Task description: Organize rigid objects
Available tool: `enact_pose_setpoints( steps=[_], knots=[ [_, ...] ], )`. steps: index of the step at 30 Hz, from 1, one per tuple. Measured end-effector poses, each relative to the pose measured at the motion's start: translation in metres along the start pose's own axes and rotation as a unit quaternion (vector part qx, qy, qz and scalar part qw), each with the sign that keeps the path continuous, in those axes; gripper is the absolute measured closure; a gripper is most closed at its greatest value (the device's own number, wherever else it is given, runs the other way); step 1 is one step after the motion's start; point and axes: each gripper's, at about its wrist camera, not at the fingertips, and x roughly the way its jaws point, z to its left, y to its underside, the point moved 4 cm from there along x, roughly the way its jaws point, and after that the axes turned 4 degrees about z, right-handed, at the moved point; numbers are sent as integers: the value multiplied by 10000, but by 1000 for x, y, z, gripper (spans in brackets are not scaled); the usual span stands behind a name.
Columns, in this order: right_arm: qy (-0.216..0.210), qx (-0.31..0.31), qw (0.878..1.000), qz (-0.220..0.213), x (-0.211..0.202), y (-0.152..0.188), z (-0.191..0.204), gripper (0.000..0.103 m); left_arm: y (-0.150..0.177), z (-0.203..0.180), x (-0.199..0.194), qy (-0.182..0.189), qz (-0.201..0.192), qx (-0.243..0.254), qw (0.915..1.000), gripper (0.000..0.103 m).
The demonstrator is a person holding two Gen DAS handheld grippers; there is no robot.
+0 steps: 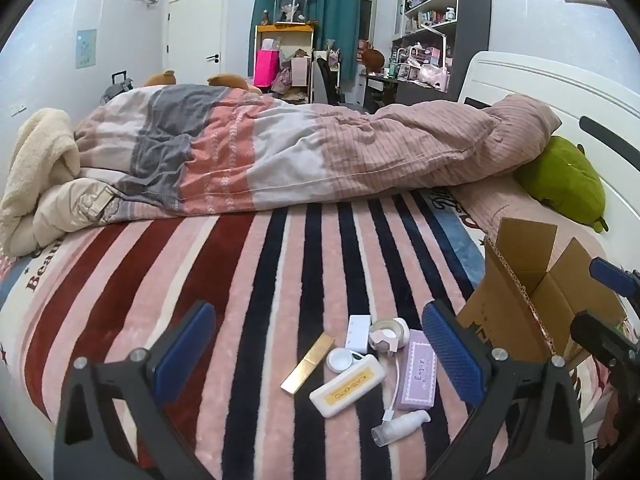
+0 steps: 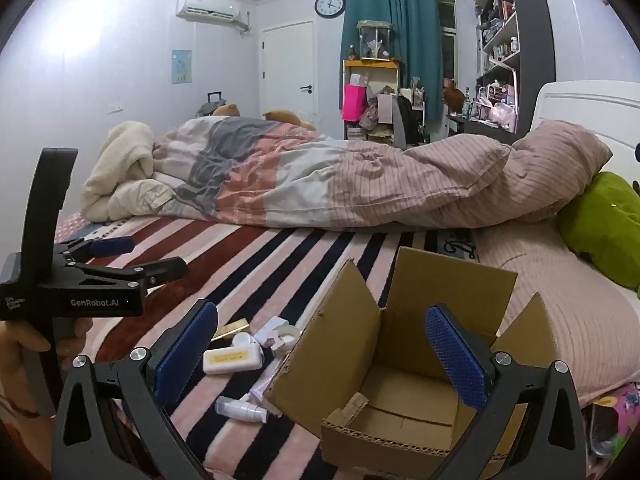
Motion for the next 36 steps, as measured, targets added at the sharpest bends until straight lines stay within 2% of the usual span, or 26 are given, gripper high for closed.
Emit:
enact_pose_setpoints(
  steps=[36],
  knots=[
    [76, 97, 9999, 109, 7, 6, 4, 0, 3, 4, 5, -103, 115, -15, 9999, 0]
  ],
)
